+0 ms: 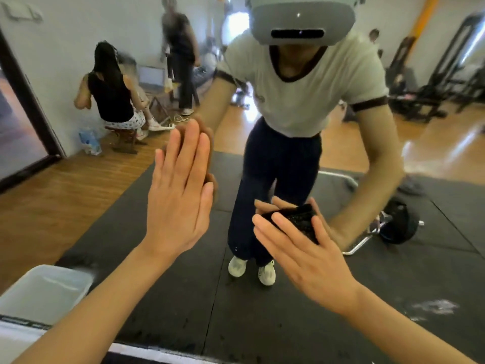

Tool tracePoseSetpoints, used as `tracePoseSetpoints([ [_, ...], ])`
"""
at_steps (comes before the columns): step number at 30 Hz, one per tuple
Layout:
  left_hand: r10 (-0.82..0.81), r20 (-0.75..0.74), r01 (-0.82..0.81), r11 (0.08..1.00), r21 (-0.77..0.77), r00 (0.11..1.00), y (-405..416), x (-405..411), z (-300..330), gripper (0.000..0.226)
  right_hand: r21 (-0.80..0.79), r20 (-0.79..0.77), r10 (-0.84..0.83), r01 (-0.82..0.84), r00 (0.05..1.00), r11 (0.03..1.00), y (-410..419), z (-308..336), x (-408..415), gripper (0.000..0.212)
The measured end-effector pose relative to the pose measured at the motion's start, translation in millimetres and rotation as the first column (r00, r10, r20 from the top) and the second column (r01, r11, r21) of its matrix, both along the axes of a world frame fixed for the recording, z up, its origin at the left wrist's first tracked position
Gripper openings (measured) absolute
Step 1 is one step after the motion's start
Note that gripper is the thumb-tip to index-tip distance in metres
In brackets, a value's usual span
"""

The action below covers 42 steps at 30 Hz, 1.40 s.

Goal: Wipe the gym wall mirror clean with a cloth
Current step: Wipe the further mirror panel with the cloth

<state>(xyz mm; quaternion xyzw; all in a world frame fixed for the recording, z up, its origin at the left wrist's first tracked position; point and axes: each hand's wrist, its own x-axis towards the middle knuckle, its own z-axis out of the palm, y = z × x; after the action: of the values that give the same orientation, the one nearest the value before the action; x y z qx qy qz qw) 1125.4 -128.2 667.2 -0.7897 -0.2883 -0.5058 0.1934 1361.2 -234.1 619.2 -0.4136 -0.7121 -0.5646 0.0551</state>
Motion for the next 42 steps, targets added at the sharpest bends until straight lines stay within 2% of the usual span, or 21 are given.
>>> tracePoseSetpoints([
  [2,-0.026,-0.006,0.026,0.999,-0.030,1.000,-2.8,-0.8,2.1,0.073,0.085,-0.094,0.081,-0.073,0.992,0.994,8.7,32.7,-14.8,0.063],
  [3,-0.044,-0.013,0.044,0.998,-0.046,0.999,-4.1,-2.3,3.5,0.073,0.160,-0.199,0.154,-0.123,0.968,0.979,19.1,57.8,-26.1,0.061],
  [5,-0.085,-0.019,0.083,0.994,-0.074,0.996,-7.0,-8.3,5.3,0.072,0.301,-0.415,0.301,-0.183,0.859,0.936,40.9,110.0,-51.6,0.055],
  [7,-0.092,0.010,0.093,0.991,-0.096,0.996,-7.0,-17.7,2.4,0.068,0.381,-0.491,0.362,-0.179,0.792,0.907,54.9,134.1,-75.7,0.051],
  [9,-0.079,0.037,0.083,0.991,-0.103,0.996,-3.7,-26.3,-5.3,0.065,0.355,-0.432,0.307,-0.153,0.848,0.922,56.1,108.6,-86.8,0.055],
  [12,-0.060,-0.001,0.059,0.996,-0.069,0.998,5.7,-29.2,-16.4,0.066,0.097,-0.185,0.095,-0.078,0.978,0.992,35.8,7.4,-75.9,0.065],
  [14,-0.044,-0.006,0.043,0.998,-0.044,0.999,10.5,-28.1,-18.7,0.070,-0.042,-0.040,0.017,-0.019,0.999,0.999,21.0,-42.6,-57.3,0.070],
  [16,-0.040,-0.002,0.040,0.999,-0.031,0.999,11.0,-27.6,-18.7,0.072,-0.067,0.011,0.011,-0.010,1.000,0.998,15.6,-50.4,-48.3,0.066],
  [18,-0.049,-0.001,0.049,0.998,-0.031,0.999,10.1,-28.0,-19.2,0.071,-0.023,-0.114,0.074,-0.077,0.991,0.997,20.5,-19.8,-52.1,0.056],
  [21,-0.072,0.021,0.073,0.997,-0.021,0.997,11.7,-27.6,-19.1,0.071,0.218,-0.409,0.250,-0.172,0.878,0.961,47.0,77.3,-77.2,0.054],
  [23,-0.096,0.058,0.098,0.995,-0.026,0.994,11.7,-26.8,-19.4,0.072,0.355,-0.474,0.350,-0.188,0.808,0.916,60.5,123.8,-98.2,0.050],
  [24,-0.115,0.083,0.117,0.993,-0.022,0.990,12.2,-26.7,-19.7,0.073,0.382,-0.474,0.356,-0.176,0.805,0.907,64.6,128.3,-106.5,0.049],
  [27,-0.178,0.105,0.179,0.984,-0.005,0.978,13.8,-27.7,-21.2,0.066,0.263,-0.372,0.224,-0.129,0.901,0.956,64.9,62.0,-113.7,0.057],
  [30,-0.167,0.054,0.167,0.986,0.006,0.985,14.9,-30.7,-21.4,0.063,0.050,-0.131,0.093,-0.087,0.987,0.995,48.9,-23.0,-90.0,0.070],
  [32,-0.156,0.074,0.158,0.987,-0.028,0.985,12.3,-31.6,-20.8,0.065,0.027,-0.039,0.101,-0.100,0.994,0.995,41.3,-19.3,-80.0,0.067],
  [33,-0.140,0.088,0.144,0.989,-0.041,0.986,9.2,-30.4,-21.5,0.064,0.071,-0.064,0.129,-0.124,0.990,0.990,40.0,-0.6,-78.2,0.064],
  [34,-0.120,0.098,0.125,0.991,-0.044,0.988,4.9,-27.4,-22.9,0.065,0.155,-0.158,0.171,-0.147,0.972,0.977,40.8,26.1,-76.3,0.060],
  [36,-0.106,0.102,0.109,0.994,-0.029,0.989,-6.2,-13.9,-29.1,0.069,0.336,-0.410,0.289,-0.152,0.865,0.930,45.8,88.2,-66.6,0.055],
  [38,-0.132,0.081,0.133,0.991,-0.015,0.988,-17.8,7.9,-40.1,0.071,0.424,-0.535,0.357,-0.122,0.766,0.897,48.0,121.0,-62.4,0.054],
  [40,-0.156,0.094,0.157,0.987,-0.010,0.983,-26.0,30.6,-54.0,0.069,0.416,-0.518,0.328,-0.103,0.790,0.904,42.6,97.0,-61.0,0.055],
  [42,-0.177,0.131,0.180,0.984,-0.014,0.976,-27.2,45.4,-66.5,0.060,0.290,-0.436,0.215,-0.090,0.874,0.953,36.5,18.1,-55.6,0.056],
])
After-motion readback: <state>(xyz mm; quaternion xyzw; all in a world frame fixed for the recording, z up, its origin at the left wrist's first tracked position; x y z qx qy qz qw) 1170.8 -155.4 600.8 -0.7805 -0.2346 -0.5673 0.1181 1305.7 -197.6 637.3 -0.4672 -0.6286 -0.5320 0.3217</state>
